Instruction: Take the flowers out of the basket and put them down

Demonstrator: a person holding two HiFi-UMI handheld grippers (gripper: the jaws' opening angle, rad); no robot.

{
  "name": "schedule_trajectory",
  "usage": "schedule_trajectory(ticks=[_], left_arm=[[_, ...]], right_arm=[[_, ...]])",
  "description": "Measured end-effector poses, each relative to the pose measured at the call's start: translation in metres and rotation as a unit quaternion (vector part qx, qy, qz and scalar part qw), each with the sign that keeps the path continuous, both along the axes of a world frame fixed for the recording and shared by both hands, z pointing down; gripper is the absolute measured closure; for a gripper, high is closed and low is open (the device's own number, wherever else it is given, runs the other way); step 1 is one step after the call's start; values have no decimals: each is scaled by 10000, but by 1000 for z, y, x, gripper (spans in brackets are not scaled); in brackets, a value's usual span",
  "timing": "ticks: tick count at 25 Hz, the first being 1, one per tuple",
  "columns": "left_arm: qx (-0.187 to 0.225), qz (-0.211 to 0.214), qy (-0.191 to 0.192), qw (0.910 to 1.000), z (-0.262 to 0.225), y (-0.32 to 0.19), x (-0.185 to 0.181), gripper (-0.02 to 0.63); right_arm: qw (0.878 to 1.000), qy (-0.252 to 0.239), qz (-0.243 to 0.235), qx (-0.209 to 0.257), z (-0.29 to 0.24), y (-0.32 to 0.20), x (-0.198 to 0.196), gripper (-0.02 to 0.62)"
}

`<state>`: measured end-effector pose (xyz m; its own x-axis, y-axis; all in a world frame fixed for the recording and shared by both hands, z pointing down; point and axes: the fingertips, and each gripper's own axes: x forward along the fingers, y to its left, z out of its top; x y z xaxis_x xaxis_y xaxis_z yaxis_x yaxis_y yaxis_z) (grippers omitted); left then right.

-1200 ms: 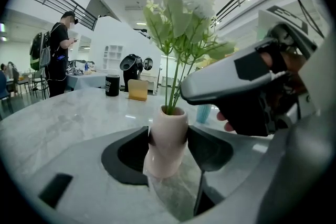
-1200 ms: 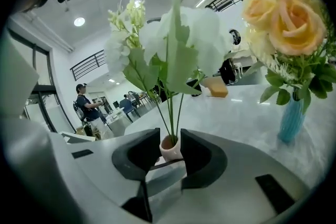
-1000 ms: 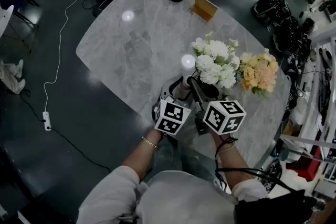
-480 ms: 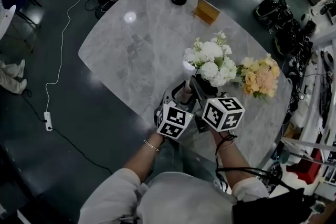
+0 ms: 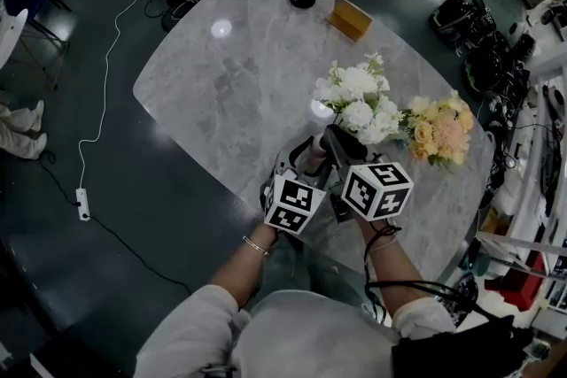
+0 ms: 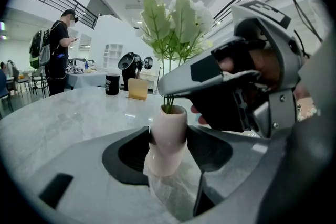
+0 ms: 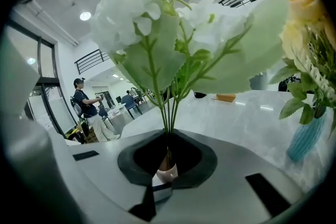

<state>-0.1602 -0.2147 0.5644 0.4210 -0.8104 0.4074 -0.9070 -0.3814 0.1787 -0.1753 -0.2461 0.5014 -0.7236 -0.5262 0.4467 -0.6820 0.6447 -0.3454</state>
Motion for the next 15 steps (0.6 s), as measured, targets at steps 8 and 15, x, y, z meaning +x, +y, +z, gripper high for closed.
schedule_trajectory(ticks=[8,15], left_arm=[[-2,-19,-26,10000,0,0,1,368],[-25,-30,-30,10000,3,3,0,367]], right_arm=[[9996,95,-130,217,-8,0,-2,583],[9991,86,-173,370,-21,2,-3,583]])
